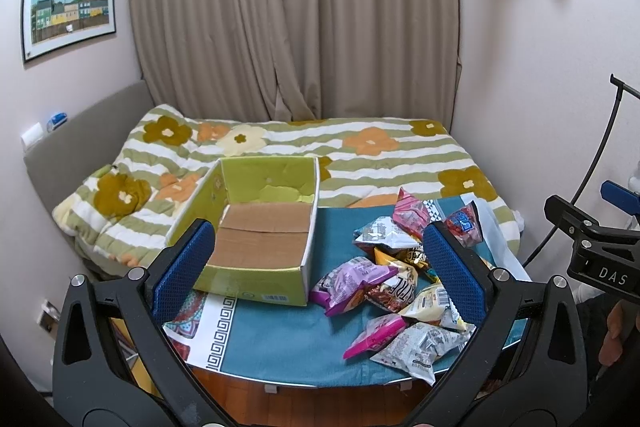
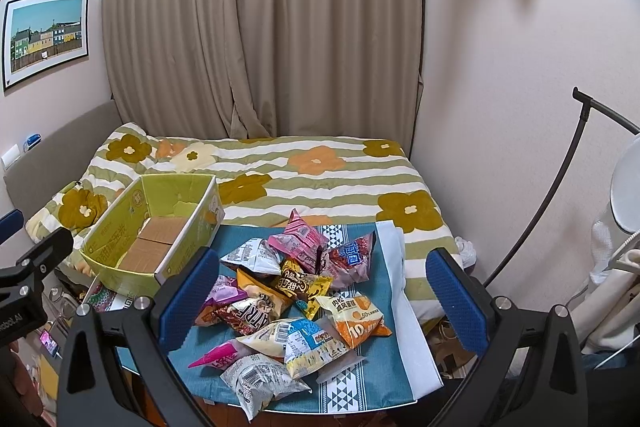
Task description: Organize snacks
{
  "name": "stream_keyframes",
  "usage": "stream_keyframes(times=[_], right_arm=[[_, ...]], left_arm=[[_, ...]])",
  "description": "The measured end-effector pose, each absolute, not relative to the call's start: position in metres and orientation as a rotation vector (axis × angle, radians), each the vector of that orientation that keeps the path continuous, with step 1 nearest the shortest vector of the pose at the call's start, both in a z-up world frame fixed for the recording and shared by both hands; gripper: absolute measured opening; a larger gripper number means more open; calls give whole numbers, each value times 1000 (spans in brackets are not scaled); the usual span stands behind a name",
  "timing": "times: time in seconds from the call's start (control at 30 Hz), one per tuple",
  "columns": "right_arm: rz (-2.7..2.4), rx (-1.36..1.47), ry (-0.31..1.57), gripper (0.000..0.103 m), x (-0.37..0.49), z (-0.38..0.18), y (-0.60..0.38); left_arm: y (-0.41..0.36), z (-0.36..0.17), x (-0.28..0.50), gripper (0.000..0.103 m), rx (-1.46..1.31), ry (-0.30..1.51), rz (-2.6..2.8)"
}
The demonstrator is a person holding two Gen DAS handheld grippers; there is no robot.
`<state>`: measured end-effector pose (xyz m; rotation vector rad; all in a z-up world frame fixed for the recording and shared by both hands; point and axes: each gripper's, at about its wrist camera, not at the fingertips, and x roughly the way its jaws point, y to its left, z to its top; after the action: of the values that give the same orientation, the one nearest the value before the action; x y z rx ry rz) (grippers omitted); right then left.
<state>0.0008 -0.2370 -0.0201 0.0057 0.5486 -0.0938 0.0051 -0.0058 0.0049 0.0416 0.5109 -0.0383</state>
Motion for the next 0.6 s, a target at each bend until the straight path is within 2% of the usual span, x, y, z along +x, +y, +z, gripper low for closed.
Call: stream_keyframes(times=[0.6], right_arm=[[-94, 7, 547, 103, 0, -19, -237]], left_arm=[[-8, 4, 2, 103, 44, 508, -34]])
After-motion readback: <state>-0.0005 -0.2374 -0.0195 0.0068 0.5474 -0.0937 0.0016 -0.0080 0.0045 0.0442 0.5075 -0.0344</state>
